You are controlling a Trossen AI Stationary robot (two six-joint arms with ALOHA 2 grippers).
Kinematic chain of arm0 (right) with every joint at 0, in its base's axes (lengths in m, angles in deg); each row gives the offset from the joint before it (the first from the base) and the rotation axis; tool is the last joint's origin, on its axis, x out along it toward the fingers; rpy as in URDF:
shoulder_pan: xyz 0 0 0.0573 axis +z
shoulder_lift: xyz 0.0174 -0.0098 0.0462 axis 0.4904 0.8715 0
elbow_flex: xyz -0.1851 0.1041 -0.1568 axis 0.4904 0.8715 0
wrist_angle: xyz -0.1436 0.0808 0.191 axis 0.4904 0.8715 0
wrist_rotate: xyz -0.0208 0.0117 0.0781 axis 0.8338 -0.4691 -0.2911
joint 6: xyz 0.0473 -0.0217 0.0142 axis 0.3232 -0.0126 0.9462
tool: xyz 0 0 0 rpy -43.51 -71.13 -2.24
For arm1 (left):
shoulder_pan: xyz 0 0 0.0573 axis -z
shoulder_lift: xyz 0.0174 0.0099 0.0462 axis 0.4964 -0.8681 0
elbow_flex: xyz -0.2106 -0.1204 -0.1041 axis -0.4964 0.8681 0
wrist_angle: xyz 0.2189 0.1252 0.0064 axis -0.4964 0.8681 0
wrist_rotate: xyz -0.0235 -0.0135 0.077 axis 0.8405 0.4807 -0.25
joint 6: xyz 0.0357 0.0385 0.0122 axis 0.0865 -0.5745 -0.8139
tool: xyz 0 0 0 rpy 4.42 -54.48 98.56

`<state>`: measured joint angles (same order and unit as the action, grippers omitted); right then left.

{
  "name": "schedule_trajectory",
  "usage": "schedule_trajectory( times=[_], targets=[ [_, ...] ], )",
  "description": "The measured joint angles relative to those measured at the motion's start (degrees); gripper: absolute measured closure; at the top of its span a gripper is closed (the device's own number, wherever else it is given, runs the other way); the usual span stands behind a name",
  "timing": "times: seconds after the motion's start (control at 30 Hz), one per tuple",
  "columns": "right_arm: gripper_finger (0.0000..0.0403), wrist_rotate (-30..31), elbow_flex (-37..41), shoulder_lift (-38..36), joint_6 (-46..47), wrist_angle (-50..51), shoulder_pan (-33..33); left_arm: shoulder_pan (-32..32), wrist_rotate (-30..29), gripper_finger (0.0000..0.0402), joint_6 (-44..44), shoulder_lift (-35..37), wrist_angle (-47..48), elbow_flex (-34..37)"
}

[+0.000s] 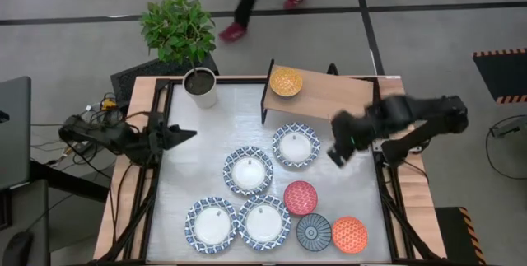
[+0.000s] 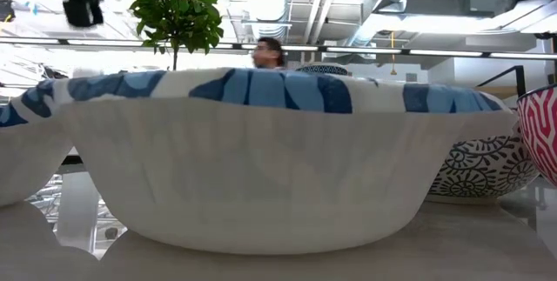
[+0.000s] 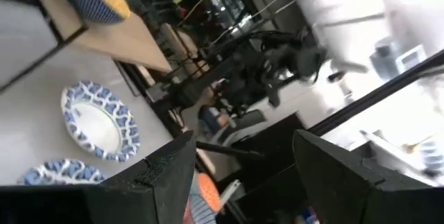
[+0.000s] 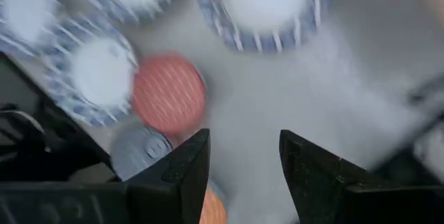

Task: Place and stack bowls onto a shelf
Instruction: Stack the orange bowl on top of the yellow bowl on the shelf

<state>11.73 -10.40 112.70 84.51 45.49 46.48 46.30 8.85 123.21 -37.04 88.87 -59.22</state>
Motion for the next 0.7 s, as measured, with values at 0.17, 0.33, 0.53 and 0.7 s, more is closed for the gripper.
schedule_trajectory(
  times=[0.17,0.33,0.53,0.7],
  targets=[
    [0.0204,-0.39,11.83,-1.65,14.8,-5.55,14.72,-0.04,2.2,0.0173,-3.37,-11.45,11.22,-13.35],
    [0.0204,-0.47,20.36,-0.27,16.15,-16.38,25.73,-1.78,9.94,0.0173,-5.91,-21.76,19.71,-23.08],
    [0.0204,-2.23,27.86,1.0,20.33,-29.15,32.68,-5.15,22.35,0.0173,-7.12,-29.84,21.3,-25.83],
    [0.0204,-2.23,32.82,0.98,21.23,-34.12,34.74,-7.35,27.49,0.0173,-7.35,-34.22,21.49,-25.83]
  ],
)
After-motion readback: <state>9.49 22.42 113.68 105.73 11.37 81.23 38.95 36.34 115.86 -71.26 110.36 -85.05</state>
